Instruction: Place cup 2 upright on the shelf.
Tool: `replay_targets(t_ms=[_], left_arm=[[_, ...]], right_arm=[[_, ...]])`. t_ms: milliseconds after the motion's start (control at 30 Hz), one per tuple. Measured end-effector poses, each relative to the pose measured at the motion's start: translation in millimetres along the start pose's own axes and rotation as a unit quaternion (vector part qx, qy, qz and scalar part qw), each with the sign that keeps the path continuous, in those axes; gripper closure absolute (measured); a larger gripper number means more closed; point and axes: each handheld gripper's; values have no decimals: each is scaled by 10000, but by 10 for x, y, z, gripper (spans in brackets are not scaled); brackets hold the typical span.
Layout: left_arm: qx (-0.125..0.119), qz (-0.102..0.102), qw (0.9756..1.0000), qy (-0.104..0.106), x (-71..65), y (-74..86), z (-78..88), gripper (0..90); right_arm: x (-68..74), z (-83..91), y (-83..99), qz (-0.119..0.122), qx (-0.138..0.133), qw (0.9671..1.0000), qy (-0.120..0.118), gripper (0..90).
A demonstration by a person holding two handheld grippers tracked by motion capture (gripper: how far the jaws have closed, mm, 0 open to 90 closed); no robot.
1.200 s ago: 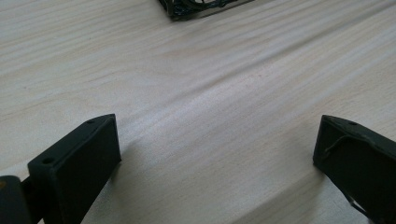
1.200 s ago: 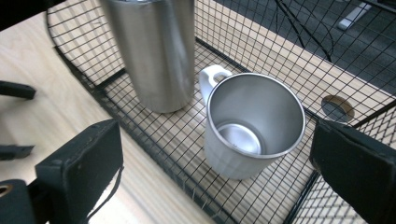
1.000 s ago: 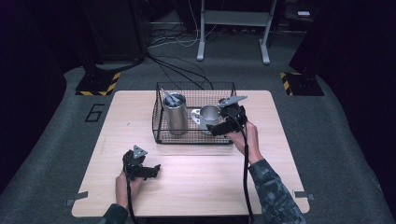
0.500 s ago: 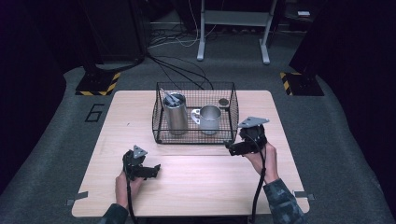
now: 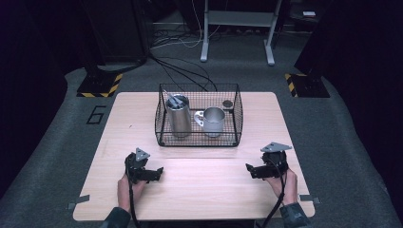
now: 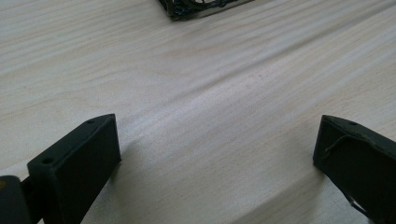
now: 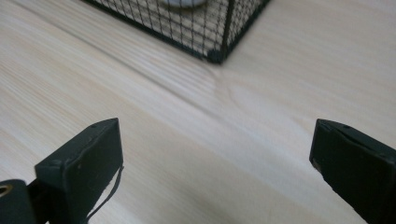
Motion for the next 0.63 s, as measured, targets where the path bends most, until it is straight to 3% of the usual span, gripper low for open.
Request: replay_targets(t_ms=[267, 500, 633], left_arm=[[1, -1, 10000, 0, 0, 0, 0, 4], [0, 4, 10000, 0, -1, 0, 0, 4], [31, -5, 10000, 18, 2, -3, 4, 4]], right_arm=[[-167, -130, 490, -401, 90, 9991, 62, 15], [-238, -199, 690, -650, 54, 9978, 119, 0], [-265, -219, 755, -640, -25, 9978, 184, 0]])
Point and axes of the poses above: each handheld gripper's, and its own axes: z roughly backward along the jaws, y roughly out of its underside, x roughly to its left, and after that the axes turned 2 degrees about -z, right-handed
